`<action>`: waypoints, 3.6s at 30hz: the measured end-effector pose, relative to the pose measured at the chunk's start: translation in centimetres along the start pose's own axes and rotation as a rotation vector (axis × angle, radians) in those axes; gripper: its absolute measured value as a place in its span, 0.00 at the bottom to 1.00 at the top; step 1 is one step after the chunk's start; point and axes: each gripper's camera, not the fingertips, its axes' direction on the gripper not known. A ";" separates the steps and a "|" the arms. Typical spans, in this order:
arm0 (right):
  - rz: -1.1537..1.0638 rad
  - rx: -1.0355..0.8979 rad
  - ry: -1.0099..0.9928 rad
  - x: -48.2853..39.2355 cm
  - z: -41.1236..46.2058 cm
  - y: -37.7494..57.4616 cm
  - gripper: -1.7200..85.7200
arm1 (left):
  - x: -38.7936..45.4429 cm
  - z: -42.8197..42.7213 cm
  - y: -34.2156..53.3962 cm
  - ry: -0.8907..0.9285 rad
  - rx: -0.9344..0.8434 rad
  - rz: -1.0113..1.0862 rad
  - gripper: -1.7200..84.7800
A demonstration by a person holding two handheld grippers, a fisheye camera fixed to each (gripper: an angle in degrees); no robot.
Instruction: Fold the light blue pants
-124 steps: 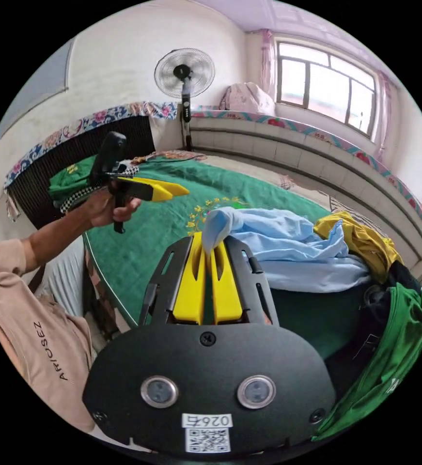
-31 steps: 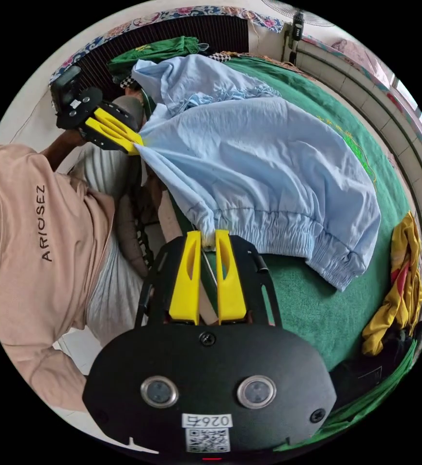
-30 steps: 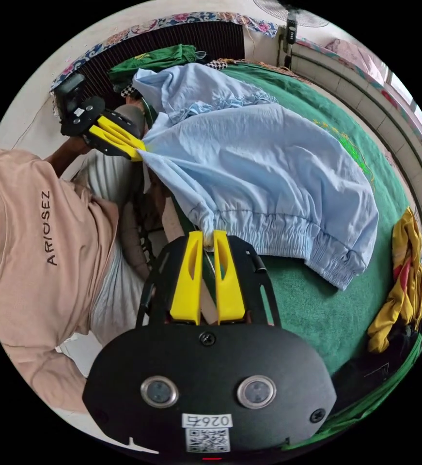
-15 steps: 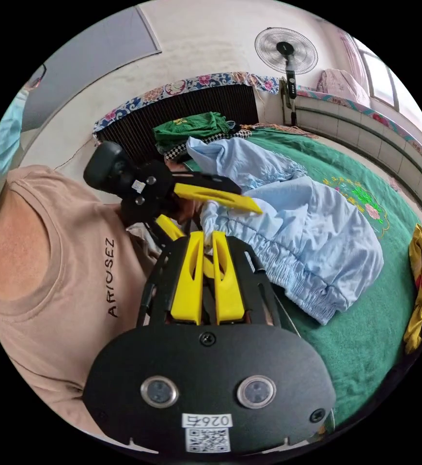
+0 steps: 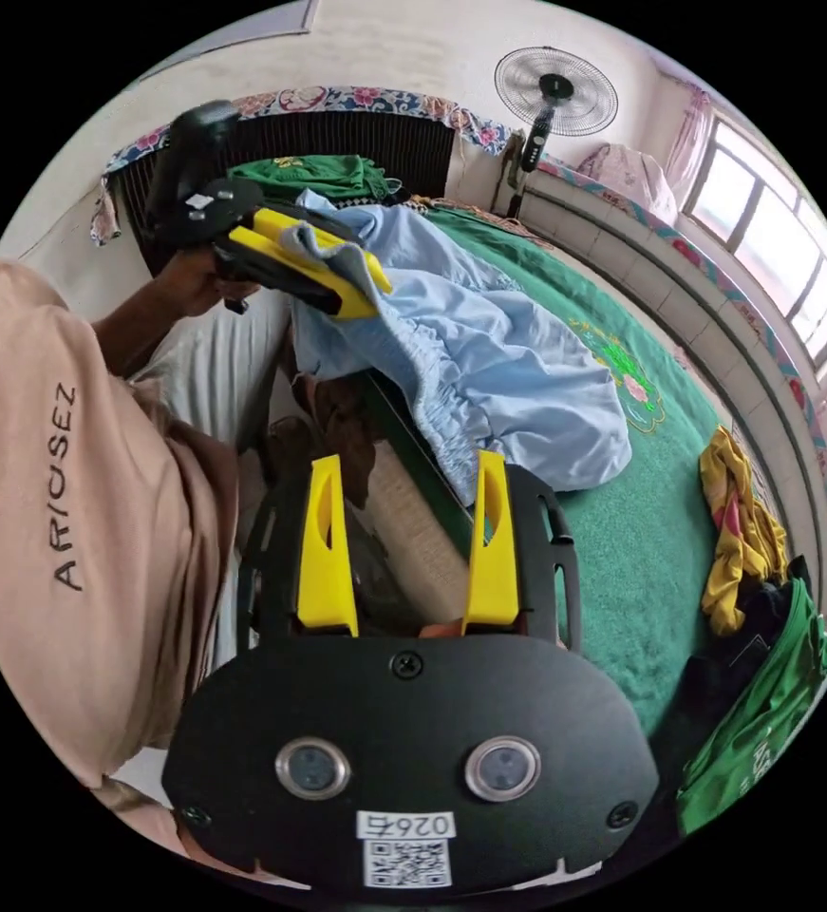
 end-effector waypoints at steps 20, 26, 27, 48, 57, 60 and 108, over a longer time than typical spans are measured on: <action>0.031 0.126 -0.159 10.9 -10.0 -8.2 0.01 | -13.8 -15.3 2.4 -0.290 0.232 0.119 0.31; -0.074 0.096 -0.080 8.6 -10.3 -10.1 0.01 | -15.4 -7.0 -4.6 -0.122 0.011 0.135 0.29; -0.083 0.090 -0.071 8.3 -10.2 -10.1 0.01 | -15.9 -6.3 -5.1 -0.145 -0.026 0.124 0.25; 0.274 0.468 -0.239 16.3 7.2 11.9 0.25 | -17.1 -30.6 -22.2 -0.937 -0.006 0.327 0.07; 0.269 0.330 -0.181 15.0 16.6 7.0 0.11 | -8.2 -37.7 -22.5 -1.104 0.127 0.327 0.07; 0.388 0.418 -0.083 19.4 14.4 11.3 0.02 | -7.1 -40.1 -20.4 -1.152 0.161 0.270 0.07; 0.391 -0.385 0.287 17.4 34.3 25.2 0.13 | -42.6 67.9 47.6 -0.229 -0.676 -0.756 0.07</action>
